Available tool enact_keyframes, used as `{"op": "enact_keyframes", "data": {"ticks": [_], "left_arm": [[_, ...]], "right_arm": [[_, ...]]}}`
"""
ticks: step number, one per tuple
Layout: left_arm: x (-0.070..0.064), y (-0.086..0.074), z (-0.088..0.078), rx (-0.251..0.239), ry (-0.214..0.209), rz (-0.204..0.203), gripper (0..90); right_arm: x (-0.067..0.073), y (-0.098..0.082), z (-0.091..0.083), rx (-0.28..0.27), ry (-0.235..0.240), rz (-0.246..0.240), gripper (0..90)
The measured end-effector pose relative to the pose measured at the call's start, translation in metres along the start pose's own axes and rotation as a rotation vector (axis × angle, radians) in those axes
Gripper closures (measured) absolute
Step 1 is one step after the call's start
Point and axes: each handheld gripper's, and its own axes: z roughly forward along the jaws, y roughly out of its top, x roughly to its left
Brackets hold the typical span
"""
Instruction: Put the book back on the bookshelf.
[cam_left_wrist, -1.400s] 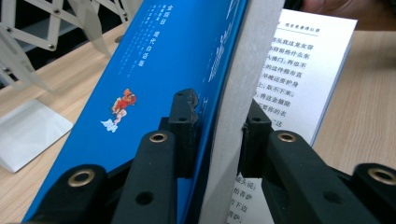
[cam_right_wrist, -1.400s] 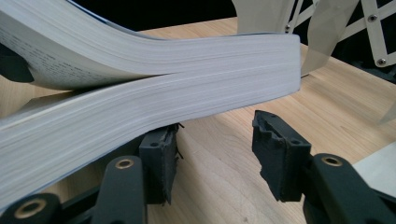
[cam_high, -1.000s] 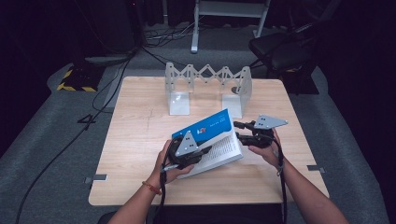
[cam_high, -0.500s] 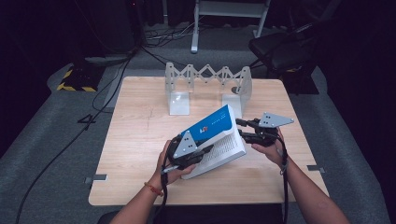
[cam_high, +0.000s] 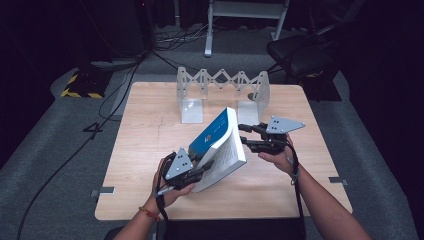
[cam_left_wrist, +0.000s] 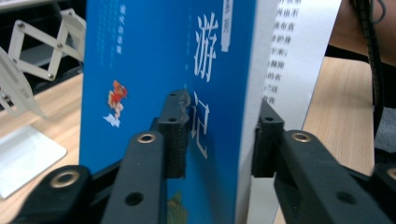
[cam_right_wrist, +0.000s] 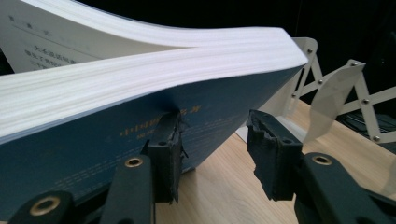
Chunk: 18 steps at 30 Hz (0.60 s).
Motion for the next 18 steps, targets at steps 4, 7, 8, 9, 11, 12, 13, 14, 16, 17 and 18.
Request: {"op": "enact_keyframes", "data": {"ticks": [4, 7, 8, 9, 11, 12, 13, 14, 16, 17, 18], "left_arm": [[-0.001, -0.006, -0.001, 0.007, -0.001, -0.02, 58.6], [0.002, -0.014, -0.001, 0.037, -0.02, -0.035, 51.2], [0.004, -0.015, -0.001, 0.041, -0.028, -0.039, 51.2], [0.005, -0.016, -0.002, 0.043, -0.035, -0.046, 51.1], [0.008, -0.017, -0.002, 0.057, -0.053, -0.05, 50.3], [0.01, -0.018, -0.002, 0.057, -0.063, -0.052, 50.9], [0.012, -0.018, -0.002, 0.057, -0.074, -0.052, 53.1], [0.013, -0.017, -0.003, 0.052, -0.084, -0.052, 56.4], [0.016, -0.018, -0.002, 0.042, -0.102, -0.055, 60.7], [0.017, -0.018, -0.001, 0.038, -0.114, -0.055, 61.0], [0.019, -0.017, 0.002, 0.033, -0.132, -0.058, 61.6]], "right_arm": [[0.004, 0.001, 0.007, 0.023, 0.038, 0.013, 53.4], [0.008, -0.001, 0.015, 0.047, 0.056, 0.014, 52.3], [0.008, -0.002, 0.017, 0.051, 0.059, 0.015, 52.0], [0.008, -0.002, 0.019, 0.053, 0.067, 0.019, 51.1], [0.009, -0.003, 0.021, 0.049, 0.069, 0.023, 50.9], [0.009, -0.003, 0.022, 0.046, 0.07, 0.024, 51.0], [0.01, -0.002, 0.022, 0.042, 0.071, 0.021, 51.4], [0.01, -0.002, 0.022, 0.042, 0.071, 0.014, 51.6], [0.008, -0.003, 0.021, 0.044, 0.078, 0.009, 51.6], [0.007, -0.004, 0.02, 0.043, 0.081, 0.007, 51.6], [0.006, -0.005, 0.019, 0.044, 0.081, 0.004, 51.6]]}}
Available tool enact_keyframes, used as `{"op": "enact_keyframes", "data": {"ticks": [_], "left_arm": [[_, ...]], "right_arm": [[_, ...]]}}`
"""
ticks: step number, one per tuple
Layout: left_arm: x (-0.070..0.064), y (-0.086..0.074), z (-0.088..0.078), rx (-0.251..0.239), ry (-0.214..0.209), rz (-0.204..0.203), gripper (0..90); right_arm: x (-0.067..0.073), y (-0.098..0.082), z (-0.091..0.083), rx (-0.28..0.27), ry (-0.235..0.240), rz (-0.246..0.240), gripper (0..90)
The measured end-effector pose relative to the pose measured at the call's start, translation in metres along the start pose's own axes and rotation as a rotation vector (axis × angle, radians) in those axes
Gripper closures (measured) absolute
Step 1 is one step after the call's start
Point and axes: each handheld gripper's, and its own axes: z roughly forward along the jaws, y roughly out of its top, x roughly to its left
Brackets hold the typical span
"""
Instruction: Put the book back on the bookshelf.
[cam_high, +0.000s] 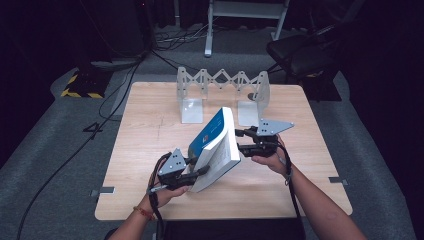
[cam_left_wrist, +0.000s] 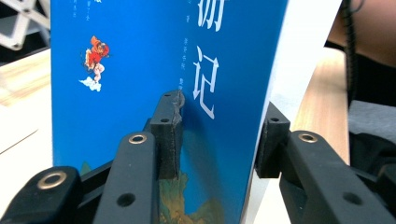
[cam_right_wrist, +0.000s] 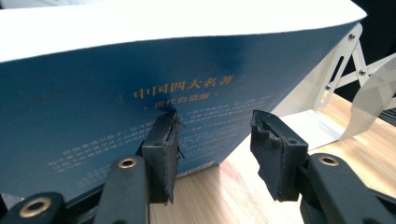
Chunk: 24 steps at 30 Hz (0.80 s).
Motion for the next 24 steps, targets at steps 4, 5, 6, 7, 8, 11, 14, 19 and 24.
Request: {"op": "enact_keyframes", "data": {"ticks": [4, 5, 6, 7, 8, 11, 14, 19, 24], "left_arm": [[-0.001, 0.01, 0.016, 0.011, -0.016, 0.034, 62.1], [-0.001, 0.012, 0.02, 0.014, -0.02, 0.037, 62.1], [-0.001, 0.015, 0.025, 0.016, -0.027, 0.051, 62.1], [-0.002, 0.017, 0.029, 0.014, -0.032, 0.051, 62.1], [-0.002, 0.019, 0.033, 0.015, -0.038, 0.052, 62.1], [-0.002, 0.024, 0.045, 0.007, -0.058, 0.055, 61.9], [-0.002, 0.029, 0.059, -0.008, -0.079, 0.052, 61.4], [-0.004, 0.035, 0.071, -0.017, -0.107, 0.057, 60.1], [-0.006, 0.035, 0.072, -0.019, -0.095, 0.066, 59.2]], "right_arm": [[-0.006, -0.007, -0.01, 0.008, -0.037, 0.009, 54.4], [-0.009, -0.008, -0.014, 0.015, -0.055, 0.012, 55.5], [-0.01, -0.01, -0.016, 0.012, -0.062, 0.014, 56.2], [-0.012, -0.012, -0.021, 0.009, -0.07, 0.021, 57.6], [-0.013, -0.013, -0.023, 0.008, -0.075, 0.024, 58.1], [-0.018, -0.018, -0.035, 0.011, -0.101, 0.029, 58.2], [-0.023, -0.019, -0.045, 0.01, -0.124, 0.019, 58.2], [-0.027, -0.018, -0.059, 0.001, -0.15, 0.013, 58.3], [-0.025, -0.021, -0.068, -0.023, -0.146, 0.023, 59.1]]}}
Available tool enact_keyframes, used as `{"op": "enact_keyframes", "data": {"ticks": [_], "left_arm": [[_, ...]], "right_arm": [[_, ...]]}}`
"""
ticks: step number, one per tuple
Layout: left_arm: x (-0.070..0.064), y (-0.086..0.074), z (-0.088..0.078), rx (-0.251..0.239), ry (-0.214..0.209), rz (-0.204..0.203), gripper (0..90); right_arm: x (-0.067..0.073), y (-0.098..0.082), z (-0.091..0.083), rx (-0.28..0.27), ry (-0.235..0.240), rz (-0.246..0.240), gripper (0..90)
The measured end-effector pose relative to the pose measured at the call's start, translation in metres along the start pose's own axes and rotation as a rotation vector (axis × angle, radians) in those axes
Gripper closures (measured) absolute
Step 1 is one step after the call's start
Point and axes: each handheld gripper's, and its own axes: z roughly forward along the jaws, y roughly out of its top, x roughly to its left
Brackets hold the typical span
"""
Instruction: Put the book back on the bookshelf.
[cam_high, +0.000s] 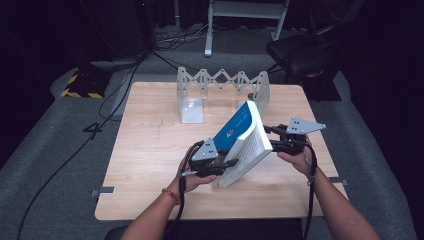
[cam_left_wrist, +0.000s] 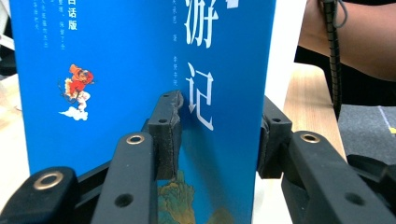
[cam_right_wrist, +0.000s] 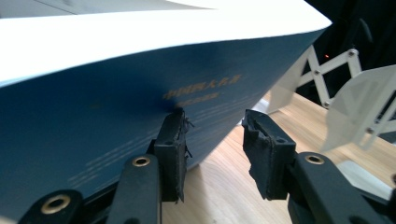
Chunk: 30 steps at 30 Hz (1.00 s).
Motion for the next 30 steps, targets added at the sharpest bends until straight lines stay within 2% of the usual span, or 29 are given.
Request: {"op": "enact_keyframes", "data": {"ticks": [3, 6, 10, 16, 20, 23, 25, 26, 28, 29, 30], "left_arm": [[-0.005, -0.001, -0.004, 0.004, 0.035, 0.014, 57.7], [-0.006, -0.003, -0.01, 0.005, 0.051, 0.023, 56.9], [-0.011, -0.002, -0.017, 0.039, 0.096, 0.061, 55.0], [-0.021, -0.003, -0.023, 0.097, 0.138, 0.088, 42.1], [-0.029, -0.008, -0.03, 0.132, 0.119, 0.058, 26.8], [-0.035, -0.01, -0.03, 0.136, 0.117, 0.047, 20.0], [-0.043, -0.011, -0.027, 0.134, 0.144, 0.052, 18.4], [-0.047, -0.01, -0.023, 0.137, 0.17, 0.042, 14.5], [-0.049, -0.01, -0.019, 0.135, 0.216, 0.022, 13.9], [-0.049, -0.01, -0.019, 0.135, 0.216, 0.022, 13.4], [-0.049, -0.011, -0.016, 0.125, 0.241, -0.007, 12.1]], "right_arm": [[0.006, 0.002, -0.003, -0.011, 0.021, -0.018, 59.1], [0.015, 0.007, -0.003, -0.014, 0.036, -0.048, 58.6], [0.024, 0.008, 0.002, -0.01, 0.07, -0.046, 55.5], [0.04, 0.008, 0.01, 0.012, 0.118, -0.075, 52.4], [0.051, 0.011, 0.018, 0.023, 0.112, -0.095, 51.9], [0.055, 0.011, 0.021, 0.035, 0.1, -0.103, 52.1], [0.059, 0.011, 0.024, 0.04, 0.112, -0.102, 52.2], [0.062, 0.011, 0.026, 0.039, 0.123, -0.109, 52.2], [0.064, 0.011, 0.028, 0.044, 0.126, -0.112, 52.2], [0.064, 0.011, 0.028, 0.044, 0.126, -0.112, 52.2], [0.065, 0.011, 0.03, 0.037, 0.129, -0.109, 52.1]]}}
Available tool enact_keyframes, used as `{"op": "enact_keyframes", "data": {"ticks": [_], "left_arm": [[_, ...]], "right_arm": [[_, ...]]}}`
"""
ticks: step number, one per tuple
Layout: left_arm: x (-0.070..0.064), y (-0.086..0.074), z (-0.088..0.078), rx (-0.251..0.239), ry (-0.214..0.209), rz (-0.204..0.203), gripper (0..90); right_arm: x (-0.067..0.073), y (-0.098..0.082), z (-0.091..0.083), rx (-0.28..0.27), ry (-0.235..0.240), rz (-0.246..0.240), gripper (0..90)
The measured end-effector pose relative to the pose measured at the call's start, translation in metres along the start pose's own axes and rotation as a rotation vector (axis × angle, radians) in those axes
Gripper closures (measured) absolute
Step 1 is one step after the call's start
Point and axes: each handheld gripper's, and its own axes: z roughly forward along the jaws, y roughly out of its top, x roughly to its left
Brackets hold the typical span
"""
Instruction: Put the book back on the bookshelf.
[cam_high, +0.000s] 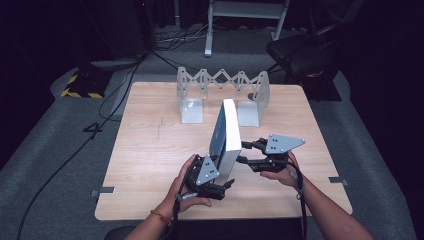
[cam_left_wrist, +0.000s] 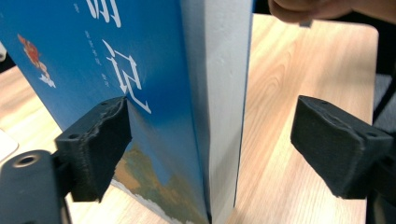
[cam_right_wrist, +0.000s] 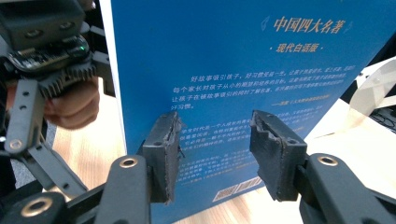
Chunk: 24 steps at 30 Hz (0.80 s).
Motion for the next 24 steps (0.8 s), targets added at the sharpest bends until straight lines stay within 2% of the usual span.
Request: {"op": "enact_keyframes", "data": {"ticks": [1, 2, 3, 6, 8, 10, 12, 15, 19, 24], "left_arm": [[0.0, 0.0, 0.0, 0.0, 0.0, 0.0, 11.5], [-0.001, -0.001, 0.002, 0.005, 0.018, 0.001, 11.5], [-0.003, -0.002, 0.005, 0.012, 0.057, 0.009, 10.4], [-0.007, -0.004, 0.012, 0.028, 0.129, 0.004, 8.8], [-0.009, -0.005, 0.015, 0.014, 0.175, -0.012, 9.2], [-0.01, -0.005, 0.016, -0.006, 0.237, -0.026, 13.7], [-0.01, -0.005, 0.016, -0.026, 0.256, -0.039, 16.8], [-0.011, -0.006, 0.018, -0.039, 0.308, -0.049, 23.0], [-0.01, -0.008, 0.019, -0.034, 0.309, -0.032, 26.9], [-0.003, -0.011, 0.014, -0.035, 0.254, -0.05, 37.5]], "right_arm": [[0.0, 0.0, 0.0, 0.0, 0.0, 0.0, 52.1], [0.0, 0.0, 0.001, -0.003, 0.004, 0.003, 51.6], [0.0, 0.0, 0.003, -0.005, 0.006, 0.005, 51.4], [0.003, 0.0, 0.01, 0.004, -0.002, 0.004, 51.5], [0.005, 0.0, 0.014, 0.008, -0.008, -0.003, 51.5], [0.007, 0.0, 0.017, 0.001, -0.014, 0.002, 50.3], [0.007, 0.0, 0.018, 0.0, -0.027, 0.005, 50.3], [0.008, -0.001, 0.019, -0.006, -0.061, 0.01, 50.2], [0.005, -0.001, 0.02, -0.024, -0.106, 0.014, 50.3], [-0.001, -0.003, 0.021, -0.014, -0.12, 0.033, 48.2]]}}
